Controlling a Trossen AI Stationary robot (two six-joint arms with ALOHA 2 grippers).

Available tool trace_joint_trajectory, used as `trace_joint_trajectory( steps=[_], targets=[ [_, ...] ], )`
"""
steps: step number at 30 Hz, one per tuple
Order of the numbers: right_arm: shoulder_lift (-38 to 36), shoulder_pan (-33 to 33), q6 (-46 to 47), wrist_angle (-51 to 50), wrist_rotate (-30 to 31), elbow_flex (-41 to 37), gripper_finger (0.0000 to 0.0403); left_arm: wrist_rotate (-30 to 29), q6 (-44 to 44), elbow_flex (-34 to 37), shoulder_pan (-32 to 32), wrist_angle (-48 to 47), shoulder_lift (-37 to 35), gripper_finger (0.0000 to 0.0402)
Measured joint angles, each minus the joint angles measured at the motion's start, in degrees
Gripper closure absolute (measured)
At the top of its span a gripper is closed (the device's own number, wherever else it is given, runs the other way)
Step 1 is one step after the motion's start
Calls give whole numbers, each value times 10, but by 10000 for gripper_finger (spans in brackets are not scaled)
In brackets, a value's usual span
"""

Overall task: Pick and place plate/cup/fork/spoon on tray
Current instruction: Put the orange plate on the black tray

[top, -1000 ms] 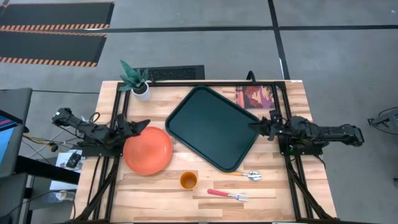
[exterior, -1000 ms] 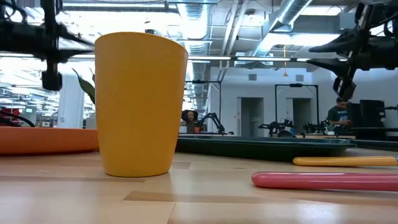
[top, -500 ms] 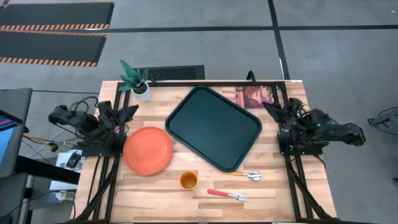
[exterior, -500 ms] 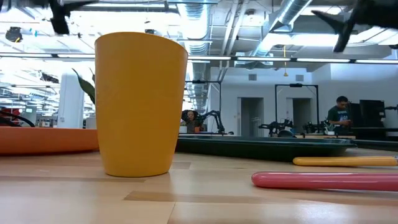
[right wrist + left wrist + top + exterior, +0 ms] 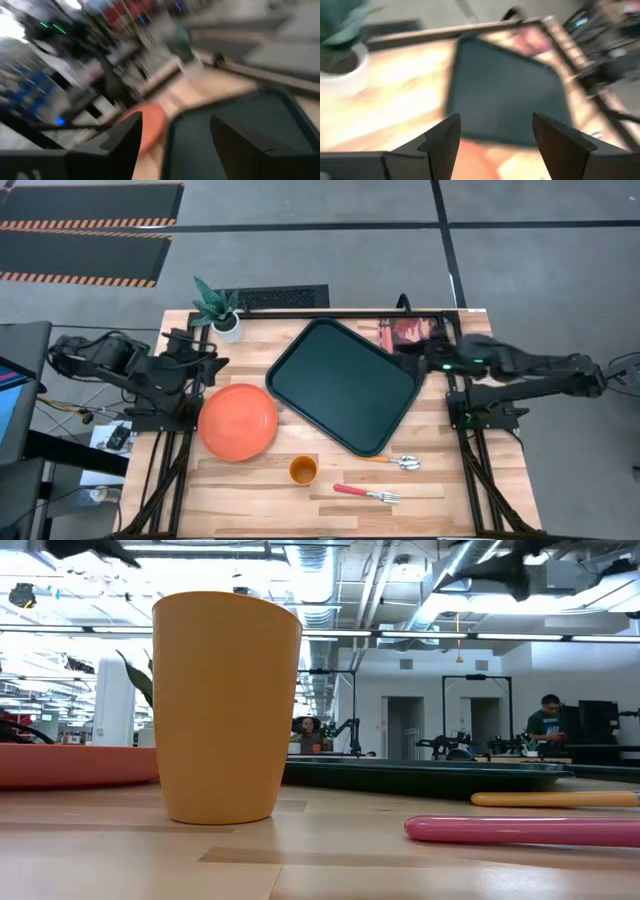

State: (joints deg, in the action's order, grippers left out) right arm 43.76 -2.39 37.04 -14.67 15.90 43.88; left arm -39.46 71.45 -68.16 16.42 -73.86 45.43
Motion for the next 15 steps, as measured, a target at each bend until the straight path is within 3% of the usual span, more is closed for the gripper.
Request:
trace_joint_trajectory(
  steps=[7, 15],
  targets=[
    [255, 0, 103, 60, -55, 92, 143, 81, 44, 6, -43, -59, 10, 169],
    [513, 10, 102, 106, -177, 246, 143, 94, 41, 10, -46, -66, 10, 169]
  ],
)
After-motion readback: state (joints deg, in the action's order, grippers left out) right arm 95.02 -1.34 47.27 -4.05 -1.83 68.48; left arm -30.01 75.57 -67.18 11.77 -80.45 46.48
